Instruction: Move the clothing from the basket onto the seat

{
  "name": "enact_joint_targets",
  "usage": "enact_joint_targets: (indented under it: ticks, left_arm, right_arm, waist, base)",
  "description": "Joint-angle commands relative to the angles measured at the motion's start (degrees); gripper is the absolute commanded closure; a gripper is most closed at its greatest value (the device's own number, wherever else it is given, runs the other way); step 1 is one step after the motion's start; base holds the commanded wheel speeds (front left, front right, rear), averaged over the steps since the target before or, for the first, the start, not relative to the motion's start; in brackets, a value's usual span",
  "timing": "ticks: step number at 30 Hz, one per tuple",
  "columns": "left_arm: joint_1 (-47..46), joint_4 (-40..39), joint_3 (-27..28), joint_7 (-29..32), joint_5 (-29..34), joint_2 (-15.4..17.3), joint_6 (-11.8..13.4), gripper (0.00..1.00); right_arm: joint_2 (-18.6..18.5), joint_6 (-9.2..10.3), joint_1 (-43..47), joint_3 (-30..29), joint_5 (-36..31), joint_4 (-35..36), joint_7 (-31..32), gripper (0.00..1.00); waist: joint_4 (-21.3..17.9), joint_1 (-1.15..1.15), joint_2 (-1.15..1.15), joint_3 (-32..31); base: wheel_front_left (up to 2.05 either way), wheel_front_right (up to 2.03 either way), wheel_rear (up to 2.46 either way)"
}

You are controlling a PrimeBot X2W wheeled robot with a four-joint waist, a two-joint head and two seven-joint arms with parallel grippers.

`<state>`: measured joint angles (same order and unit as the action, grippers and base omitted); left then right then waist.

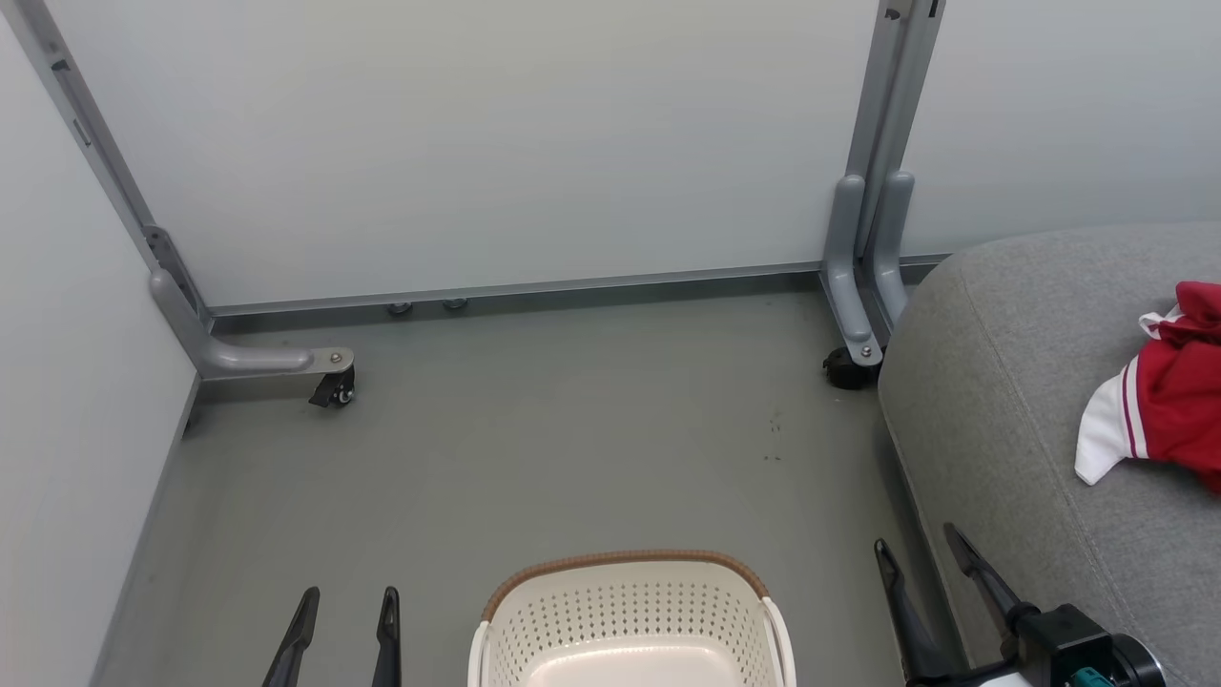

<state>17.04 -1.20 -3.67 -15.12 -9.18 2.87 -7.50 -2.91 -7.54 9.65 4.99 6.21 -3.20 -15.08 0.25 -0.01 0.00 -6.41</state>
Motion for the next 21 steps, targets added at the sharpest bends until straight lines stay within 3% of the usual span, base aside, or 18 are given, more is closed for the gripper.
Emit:
enact_joint_targets:
  ticks: [1,15,16,21]
  left_arm:
    - [0.98,-0.01,-0.15,-0.02,0.59,0.06,0.05,0.0]
    - [0.95,-0.05,-0.47,-0.03,1.34,0.05,0.04,0.0]
    - [0.26,0.13,-0.59,0.0,0.79,0.01,0.0,1.0]
    - [0.06,1.78,-0.75,0.22,-1.18,0.0,0.09,1.0]
  right_arm:
    - [-0.14,0.11,0.18,0.13,0.42,-0.2,-0.13,0.0]
    - [-0.07,0.11,0.43,-0.3,0.66,-0.31,-0.12,0.0]
    - [0.09,-0.01,0.31,-0.24,0.4,-0.35,0.0,1.0]
    - [0.3,-0.01,0.61,-0.1,2.33,-1.85,0.26,1.0]
  waist:
    - [-0.45,0.01,0.0,-0.5]
    - [0.13,0.01,0.0,-0.68]
    - [0.13,0.01,0.0,-0.69]
    - [0.13,0.01,0.0,-0.59]
  base:
    - [0.0,0.0,0.0]
    - [0.0,0.0,0.0]
    - [0.0,0.0,0.0]
    - [0.0,0.0,0.0]
